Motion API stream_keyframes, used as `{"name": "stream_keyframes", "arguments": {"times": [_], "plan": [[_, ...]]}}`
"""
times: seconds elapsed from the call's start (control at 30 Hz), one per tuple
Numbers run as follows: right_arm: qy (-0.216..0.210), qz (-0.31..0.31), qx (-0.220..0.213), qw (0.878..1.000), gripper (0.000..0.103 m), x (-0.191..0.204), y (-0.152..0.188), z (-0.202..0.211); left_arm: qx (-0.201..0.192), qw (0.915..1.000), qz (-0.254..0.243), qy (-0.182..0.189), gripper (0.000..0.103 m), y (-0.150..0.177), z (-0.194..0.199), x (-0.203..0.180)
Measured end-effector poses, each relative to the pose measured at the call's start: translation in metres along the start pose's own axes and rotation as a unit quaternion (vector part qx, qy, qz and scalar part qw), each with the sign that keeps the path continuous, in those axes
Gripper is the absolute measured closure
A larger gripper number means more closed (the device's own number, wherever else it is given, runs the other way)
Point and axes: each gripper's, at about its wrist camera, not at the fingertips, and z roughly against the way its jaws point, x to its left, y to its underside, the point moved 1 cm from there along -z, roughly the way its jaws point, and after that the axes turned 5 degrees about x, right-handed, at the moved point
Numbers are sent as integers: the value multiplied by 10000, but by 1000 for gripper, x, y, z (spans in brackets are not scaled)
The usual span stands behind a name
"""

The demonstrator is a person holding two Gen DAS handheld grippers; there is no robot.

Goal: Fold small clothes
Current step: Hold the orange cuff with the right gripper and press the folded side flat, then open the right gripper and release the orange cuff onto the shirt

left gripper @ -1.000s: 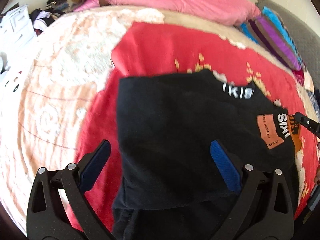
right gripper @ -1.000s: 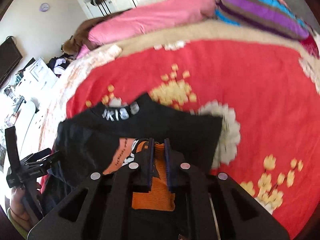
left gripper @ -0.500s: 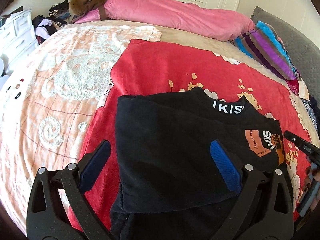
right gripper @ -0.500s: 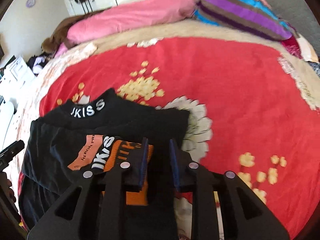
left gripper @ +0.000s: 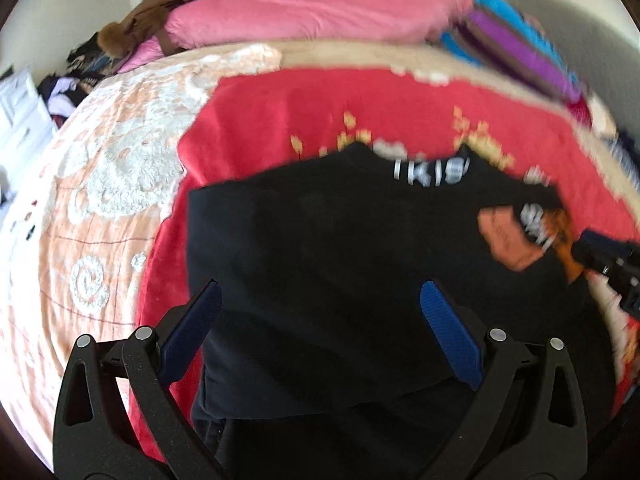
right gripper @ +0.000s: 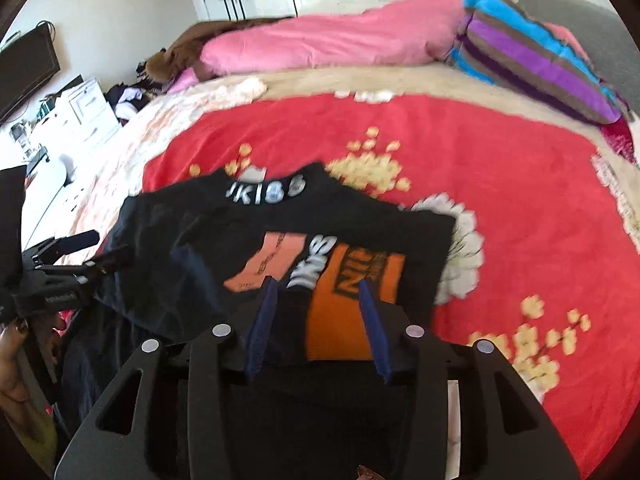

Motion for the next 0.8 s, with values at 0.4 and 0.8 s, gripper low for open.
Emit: {"name": "stream_keyframes", "arguments": {"times": [0.4, 0.8], "plan": [[107, -383, 437, 9983, 44, -18, 16, -27, 470, 9989, -60, 59, 10, 9, -23, -1], [-5, -432, -75, 9990, 18, -17, 1, 6, 106, 9978, 466, 452, 10, -1, 8, 17]]}}
